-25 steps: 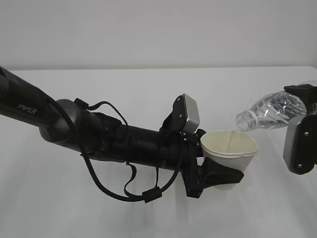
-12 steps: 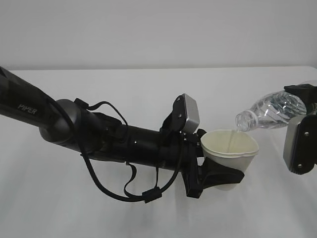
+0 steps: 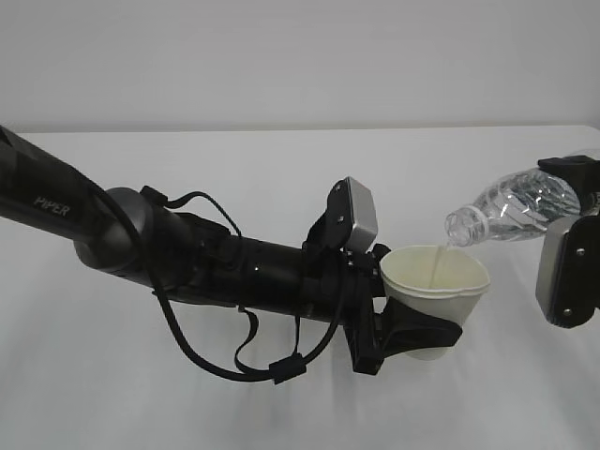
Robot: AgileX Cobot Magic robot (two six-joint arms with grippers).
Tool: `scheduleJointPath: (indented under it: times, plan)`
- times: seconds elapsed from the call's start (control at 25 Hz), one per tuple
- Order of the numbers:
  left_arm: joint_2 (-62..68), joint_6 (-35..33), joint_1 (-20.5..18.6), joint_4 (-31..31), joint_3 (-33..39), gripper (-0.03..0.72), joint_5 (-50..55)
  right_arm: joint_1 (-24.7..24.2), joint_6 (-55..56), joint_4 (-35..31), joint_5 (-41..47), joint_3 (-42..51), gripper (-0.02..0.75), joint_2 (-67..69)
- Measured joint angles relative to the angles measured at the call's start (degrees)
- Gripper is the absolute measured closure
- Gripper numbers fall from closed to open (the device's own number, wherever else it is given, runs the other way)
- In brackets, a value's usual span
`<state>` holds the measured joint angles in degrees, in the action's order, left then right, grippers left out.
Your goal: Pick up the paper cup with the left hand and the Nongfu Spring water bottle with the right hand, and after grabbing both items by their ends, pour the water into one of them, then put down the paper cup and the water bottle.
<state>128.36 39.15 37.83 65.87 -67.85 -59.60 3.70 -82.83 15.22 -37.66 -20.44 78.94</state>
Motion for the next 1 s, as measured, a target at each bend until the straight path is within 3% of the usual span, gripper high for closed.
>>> scheduleJointPath:
  times: [1.0]
  plan:
    - [0.0, 0.0, 0.0, 0.9, 0.0, 0.263, 0.0, 0.0, -1.1, 0.0, -0.5, 0.0, 0.332, 0.0]
